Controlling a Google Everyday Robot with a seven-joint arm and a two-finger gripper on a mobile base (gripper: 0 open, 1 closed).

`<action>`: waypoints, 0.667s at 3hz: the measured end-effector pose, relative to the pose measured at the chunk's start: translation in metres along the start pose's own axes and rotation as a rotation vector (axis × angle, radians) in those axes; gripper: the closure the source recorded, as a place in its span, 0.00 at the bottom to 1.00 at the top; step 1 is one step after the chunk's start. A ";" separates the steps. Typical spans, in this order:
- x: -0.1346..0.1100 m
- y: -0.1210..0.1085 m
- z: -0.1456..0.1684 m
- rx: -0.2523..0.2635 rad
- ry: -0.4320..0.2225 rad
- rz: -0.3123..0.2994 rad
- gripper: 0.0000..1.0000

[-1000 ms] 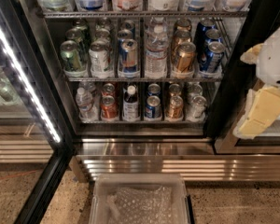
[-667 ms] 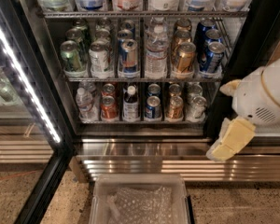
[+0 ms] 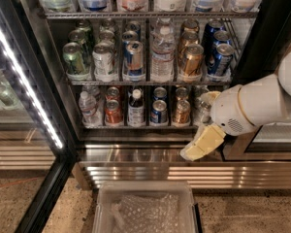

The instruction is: Pick green can from middle shelf of fridge

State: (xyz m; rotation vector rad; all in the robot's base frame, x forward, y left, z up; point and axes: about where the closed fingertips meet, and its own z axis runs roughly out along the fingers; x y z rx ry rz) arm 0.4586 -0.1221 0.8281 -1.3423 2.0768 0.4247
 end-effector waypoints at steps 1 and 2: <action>0.000 0.000 0.000 0.000 0.000 0.000 0.00; -0.023 -0.016 0.016 -0.009 -0.091 -0.014 0.00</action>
Offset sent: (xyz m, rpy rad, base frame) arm 0.0693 0.0428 0.0102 0.2116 -0.1064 0.0518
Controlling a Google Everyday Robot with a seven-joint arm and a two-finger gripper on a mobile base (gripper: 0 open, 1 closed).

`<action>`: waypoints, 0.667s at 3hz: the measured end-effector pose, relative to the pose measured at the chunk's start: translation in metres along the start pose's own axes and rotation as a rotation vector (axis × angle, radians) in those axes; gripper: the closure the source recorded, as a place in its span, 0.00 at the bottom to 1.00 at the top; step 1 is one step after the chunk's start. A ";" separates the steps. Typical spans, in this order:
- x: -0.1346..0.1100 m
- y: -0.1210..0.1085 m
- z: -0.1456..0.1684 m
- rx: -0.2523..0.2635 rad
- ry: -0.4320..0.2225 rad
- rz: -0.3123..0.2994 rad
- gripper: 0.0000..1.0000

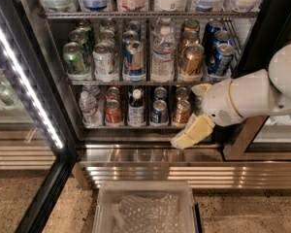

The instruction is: Pick green can from middle shelf of fridge

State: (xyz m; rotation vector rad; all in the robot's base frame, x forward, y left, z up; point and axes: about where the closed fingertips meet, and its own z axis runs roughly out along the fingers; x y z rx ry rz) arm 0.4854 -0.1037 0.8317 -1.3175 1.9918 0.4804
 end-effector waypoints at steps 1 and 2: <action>-0.032 -0.028 0.024 -0.002 -0.084 -0.037 0.00; -0.063 -0.045 0.052 -0.032 -0.156 -0.070 0.00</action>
Offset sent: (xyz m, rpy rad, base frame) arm 0.1135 0.0869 0.0177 0.2021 -0.1287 0.1346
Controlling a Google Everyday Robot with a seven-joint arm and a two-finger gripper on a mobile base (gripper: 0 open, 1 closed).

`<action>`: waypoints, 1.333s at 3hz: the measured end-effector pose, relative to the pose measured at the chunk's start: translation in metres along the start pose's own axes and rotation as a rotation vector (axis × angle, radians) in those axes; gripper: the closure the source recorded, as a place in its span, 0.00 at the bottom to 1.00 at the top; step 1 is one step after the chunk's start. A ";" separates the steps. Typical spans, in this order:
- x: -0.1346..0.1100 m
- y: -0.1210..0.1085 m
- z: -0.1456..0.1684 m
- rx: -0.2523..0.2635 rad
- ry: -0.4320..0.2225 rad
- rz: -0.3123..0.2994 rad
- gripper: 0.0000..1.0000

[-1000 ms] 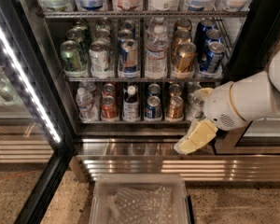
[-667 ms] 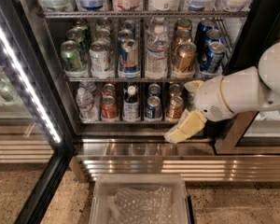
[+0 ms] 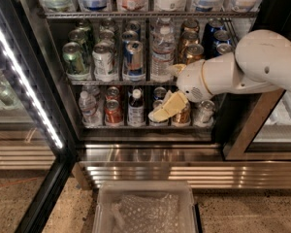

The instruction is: Pick green can from middle shelf of fridge

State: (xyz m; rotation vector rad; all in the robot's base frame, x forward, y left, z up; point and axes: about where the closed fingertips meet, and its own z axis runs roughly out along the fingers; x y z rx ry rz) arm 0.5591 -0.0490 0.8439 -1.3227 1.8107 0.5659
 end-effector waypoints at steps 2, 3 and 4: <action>-0.001 -0.002 0.002 -0.002 -0.004 0.000 0.18; -0.001 -0.002 0.001 -0.004 -0.003 -0.001 0.09; -0.003 -0.001 0.017 -0.043 -0.017 -0.006 0.08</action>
Offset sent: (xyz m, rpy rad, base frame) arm 0.0023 0.0011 -0.0001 0.0038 -0.0006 0.0017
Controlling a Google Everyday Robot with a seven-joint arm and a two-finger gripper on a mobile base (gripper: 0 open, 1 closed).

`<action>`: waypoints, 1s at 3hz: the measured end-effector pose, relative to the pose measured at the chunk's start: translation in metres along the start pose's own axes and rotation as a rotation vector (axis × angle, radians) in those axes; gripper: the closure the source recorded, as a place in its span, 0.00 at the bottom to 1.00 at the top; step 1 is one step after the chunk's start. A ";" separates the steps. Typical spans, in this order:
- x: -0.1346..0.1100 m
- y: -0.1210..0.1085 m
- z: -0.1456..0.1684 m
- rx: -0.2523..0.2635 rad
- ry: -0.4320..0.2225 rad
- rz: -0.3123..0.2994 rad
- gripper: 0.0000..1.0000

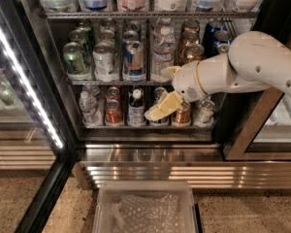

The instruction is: Pick green can from middle shelf of fridge

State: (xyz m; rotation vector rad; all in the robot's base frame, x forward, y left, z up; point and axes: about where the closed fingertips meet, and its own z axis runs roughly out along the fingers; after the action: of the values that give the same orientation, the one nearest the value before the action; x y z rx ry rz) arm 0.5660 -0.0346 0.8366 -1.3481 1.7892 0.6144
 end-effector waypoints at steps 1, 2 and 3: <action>-0.012 0.005 0.045 -0.097 -0.031 -0.025 0.07; -0.024 0.010 0.090 -0.191 -0.064 -0.035 0.09; -0.042 0.016 0.124 -0.256 -0.089 -0.064 0.18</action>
Offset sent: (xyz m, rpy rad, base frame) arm 0.0337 0.1336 -0.0494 0.1179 0.1002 0.2786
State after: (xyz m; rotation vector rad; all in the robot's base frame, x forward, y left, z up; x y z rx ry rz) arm 0.5938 0.0891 0.7993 -1.5168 1.6309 0.8779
